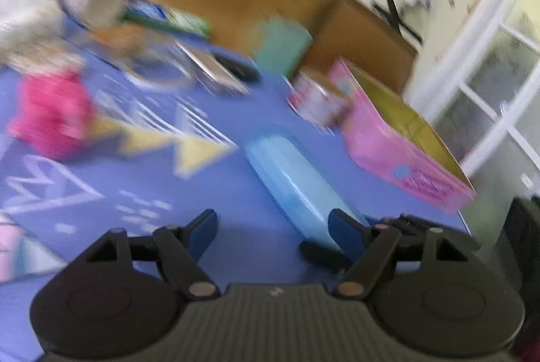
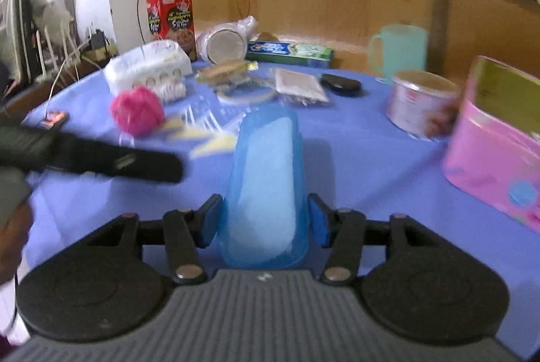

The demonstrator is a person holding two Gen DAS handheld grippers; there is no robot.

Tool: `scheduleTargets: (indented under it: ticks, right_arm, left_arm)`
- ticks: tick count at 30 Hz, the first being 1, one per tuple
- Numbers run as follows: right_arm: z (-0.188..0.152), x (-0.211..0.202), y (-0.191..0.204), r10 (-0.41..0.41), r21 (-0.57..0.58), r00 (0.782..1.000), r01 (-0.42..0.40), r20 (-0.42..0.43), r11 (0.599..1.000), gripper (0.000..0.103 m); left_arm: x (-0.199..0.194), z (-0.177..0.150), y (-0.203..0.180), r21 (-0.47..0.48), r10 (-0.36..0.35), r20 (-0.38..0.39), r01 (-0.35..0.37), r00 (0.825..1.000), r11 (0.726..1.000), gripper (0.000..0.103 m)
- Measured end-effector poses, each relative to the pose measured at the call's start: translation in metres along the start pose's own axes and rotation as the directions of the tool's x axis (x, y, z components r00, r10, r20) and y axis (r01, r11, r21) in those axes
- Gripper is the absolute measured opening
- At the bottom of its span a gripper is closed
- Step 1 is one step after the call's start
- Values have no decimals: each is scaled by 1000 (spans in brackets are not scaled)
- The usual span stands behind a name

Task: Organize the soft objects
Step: 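Grasp the blue pencil case and place it in the pink tin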

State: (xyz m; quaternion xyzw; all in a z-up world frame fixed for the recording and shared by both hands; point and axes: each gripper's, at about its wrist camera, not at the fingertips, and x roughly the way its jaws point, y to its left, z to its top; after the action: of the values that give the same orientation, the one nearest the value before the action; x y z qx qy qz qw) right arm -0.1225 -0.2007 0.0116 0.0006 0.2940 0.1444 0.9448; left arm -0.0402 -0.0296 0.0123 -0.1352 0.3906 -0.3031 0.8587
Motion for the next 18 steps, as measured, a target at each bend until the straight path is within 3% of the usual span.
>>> scheduleTargets:
  ticks: [4, 5, 10, 14, 18]
  right_arm:
    - [-11, -1, 5, -12, -11, 999, 13, 40, 1000, 58]
    - [-10, 0, 2, -7, -15, 999, 8, 41, 1000, 57]
    - [-6, -9, -14, -42, 8, 990, 41, 131, 999, 57]
    - [6, -30, -38, -137, 47, 960, 130, 243, 990, 57]
    - [21, -47, -77, -256, 127, 915, 227, 311, 966, 57]
  left_arm:
    - [24, 3, -24, 28, -9, -48, 10, 999, 1000, 74]
    - [28, 4, -28, 24, -31, -55, 33, 998, 999, 66]
    - [30, 23, -63, 117, -23, -25, 26, 999, 993, 64]
    - [40, 49, -106, 222, -63, 5, 60, 998, 973, 63]
    - [68, 67, -161, 345, -104, 28, 88, 994, 935, 65]
